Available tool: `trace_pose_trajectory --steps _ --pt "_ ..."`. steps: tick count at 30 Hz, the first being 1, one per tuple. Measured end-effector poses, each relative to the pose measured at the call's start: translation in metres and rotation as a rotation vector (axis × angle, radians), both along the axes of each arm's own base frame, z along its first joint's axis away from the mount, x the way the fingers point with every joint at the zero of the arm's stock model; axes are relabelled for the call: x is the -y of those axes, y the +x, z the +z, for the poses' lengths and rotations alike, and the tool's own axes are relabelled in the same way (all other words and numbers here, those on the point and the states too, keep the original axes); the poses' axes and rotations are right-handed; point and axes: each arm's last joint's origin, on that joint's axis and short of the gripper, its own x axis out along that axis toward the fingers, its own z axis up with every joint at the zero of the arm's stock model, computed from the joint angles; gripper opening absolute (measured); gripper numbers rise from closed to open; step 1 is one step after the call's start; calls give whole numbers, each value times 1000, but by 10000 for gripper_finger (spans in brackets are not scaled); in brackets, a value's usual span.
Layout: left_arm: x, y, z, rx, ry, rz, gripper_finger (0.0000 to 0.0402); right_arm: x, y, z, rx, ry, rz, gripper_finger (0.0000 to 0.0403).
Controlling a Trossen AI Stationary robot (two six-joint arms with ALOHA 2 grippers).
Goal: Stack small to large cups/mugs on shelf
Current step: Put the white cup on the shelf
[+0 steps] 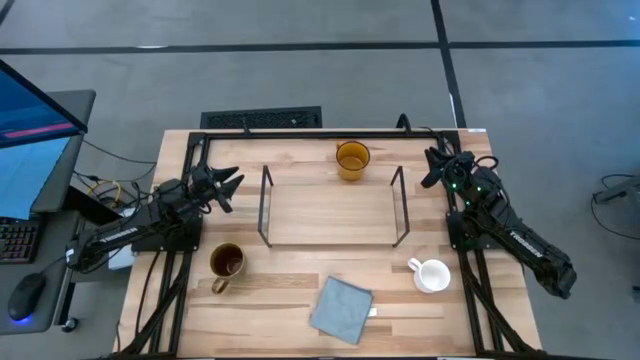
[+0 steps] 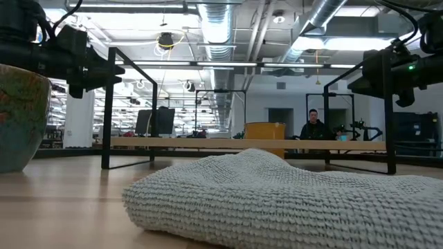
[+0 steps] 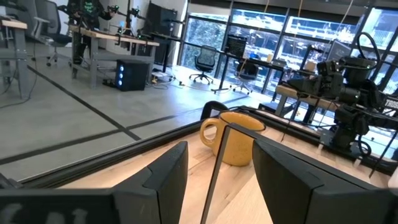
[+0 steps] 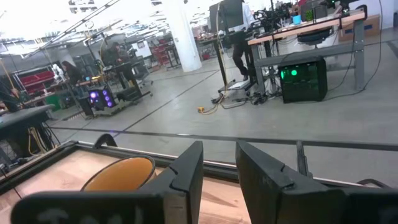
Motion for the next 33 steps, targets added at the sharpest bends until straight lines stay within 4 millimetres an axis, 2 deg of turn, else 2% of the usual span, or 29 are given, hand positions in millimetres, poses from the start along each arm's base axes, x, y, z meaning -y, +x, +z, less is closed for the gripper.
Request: trace_pose_trajectory --steps 16,26,33 --pt "0 0 0 -4 3 6 171 0 0 0 0 0 0 118" --pt "-1 -1 0 -125 174 39 171 0 0 0 -5 -4 -7 118" --pt "-1 -1 0 -136 190 41 171 0 0 0 -1 -1 -5 118"
